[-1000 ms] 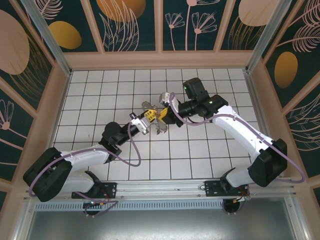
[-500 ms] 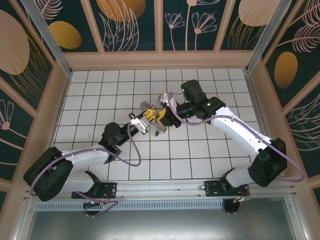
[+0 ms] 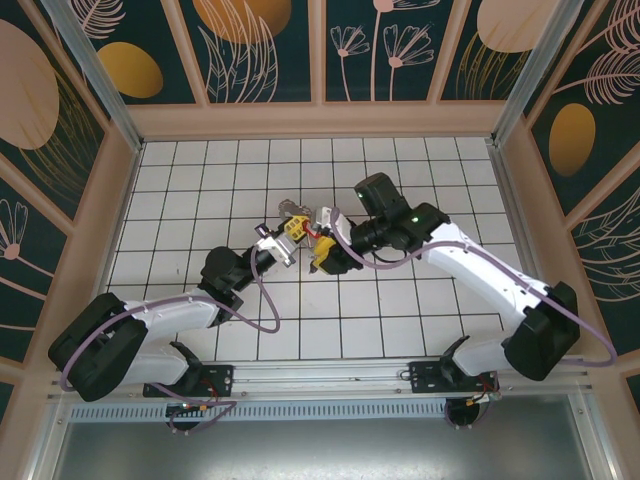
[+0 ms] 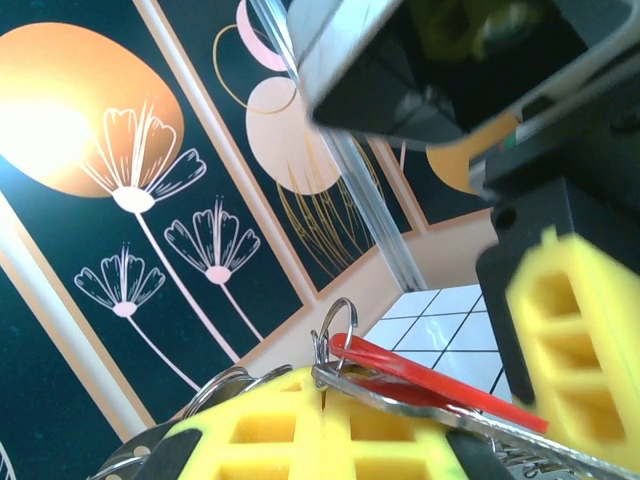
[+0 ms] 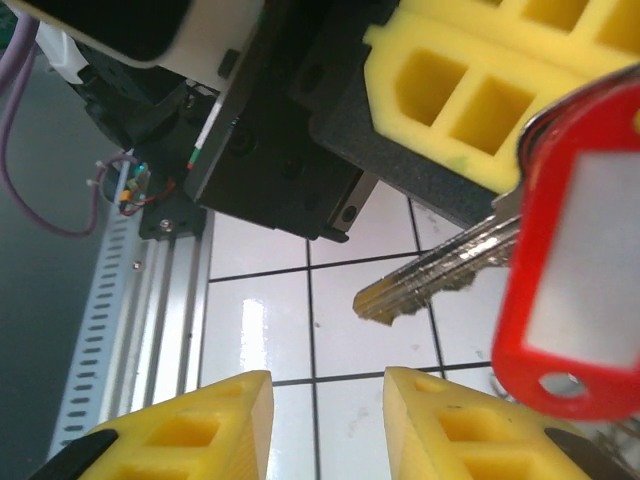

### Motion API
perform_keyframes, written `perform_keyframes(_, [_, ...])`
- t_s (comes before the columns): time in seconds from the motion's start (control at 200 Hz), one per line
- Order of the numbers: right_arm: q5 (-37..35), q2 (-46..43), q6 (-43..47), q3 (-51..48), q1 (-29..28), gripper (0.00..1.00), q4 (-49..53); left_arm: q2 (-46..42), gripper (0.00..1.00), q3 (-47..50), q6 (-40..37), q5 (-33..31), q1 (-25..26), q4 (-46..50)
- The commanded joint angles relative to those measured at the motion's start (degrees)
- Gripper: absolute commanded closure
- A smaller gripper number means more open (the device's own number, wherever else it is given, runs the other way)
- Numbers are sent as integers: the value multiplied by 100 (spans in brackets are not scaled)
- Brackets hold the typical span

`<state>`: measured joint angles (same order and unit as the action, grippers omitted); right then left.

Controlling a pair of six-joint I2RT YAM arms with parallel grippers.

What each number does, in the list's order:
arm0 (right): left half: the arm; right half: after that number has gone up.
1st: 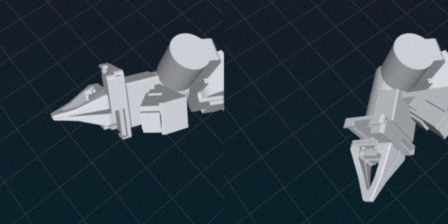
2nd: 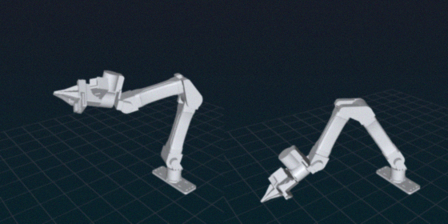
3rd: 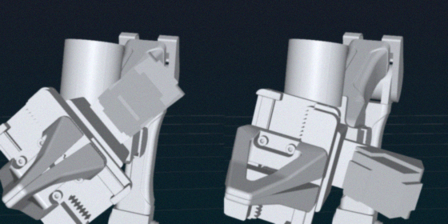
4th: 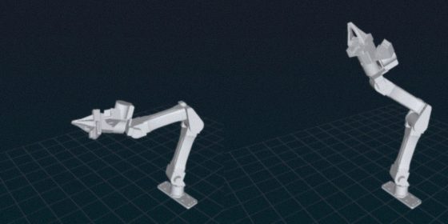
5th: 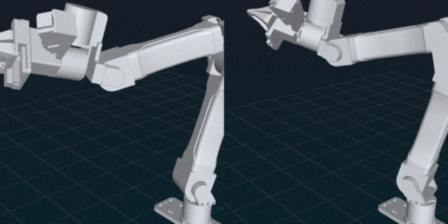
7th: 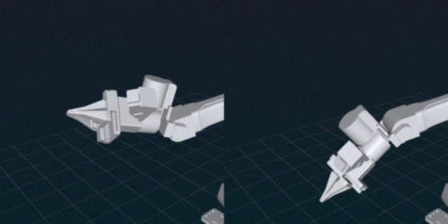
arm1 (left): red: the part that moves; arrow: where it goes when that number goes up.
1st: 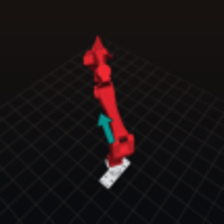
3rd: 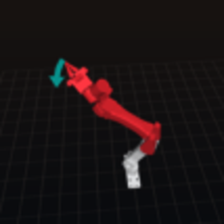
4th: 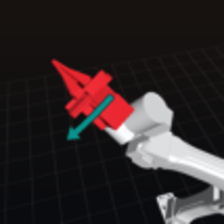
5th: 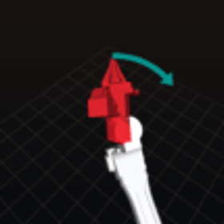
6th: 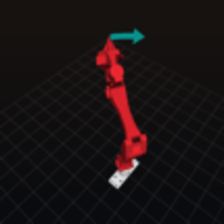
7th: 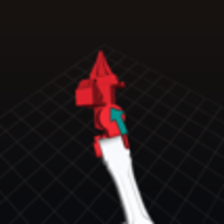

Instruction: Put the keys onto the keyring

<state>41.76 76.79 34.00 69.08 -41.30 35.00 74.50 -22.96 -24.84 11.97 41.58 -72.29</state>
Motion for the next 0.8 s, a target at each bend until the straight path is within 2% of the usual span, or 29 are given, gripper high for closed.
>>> perform_keyframes(0.0, [-432,-586,498,14,102,63,75,-170,100,-121,-7,236,-6,-479])
perform_keyframes(0.185, [-1202,-1539,778,-460,293,59,-1030,-302,100,-119,-21,688,-6,-440])
perform_keyframes(0.305, [-1703,-1757,1185,-824,342,60,-1932,-378,100,-147,1,1114,-7,-324])
perform_keyframes(0.395, [-1368,-1678,1643,-880,342,61,-2078,-426,100,-158,32,1317,-6,-248])
perform_keyframes(0.551, [-1067,-1388,1900,-703,342,62,-2000,-528,100,-209,13,1592,-3,-12])
perform_keyframes(0.796, [-560,-1272,2499,-477,310,72,-1489,-559,100,-314,30,1895,-6,246])
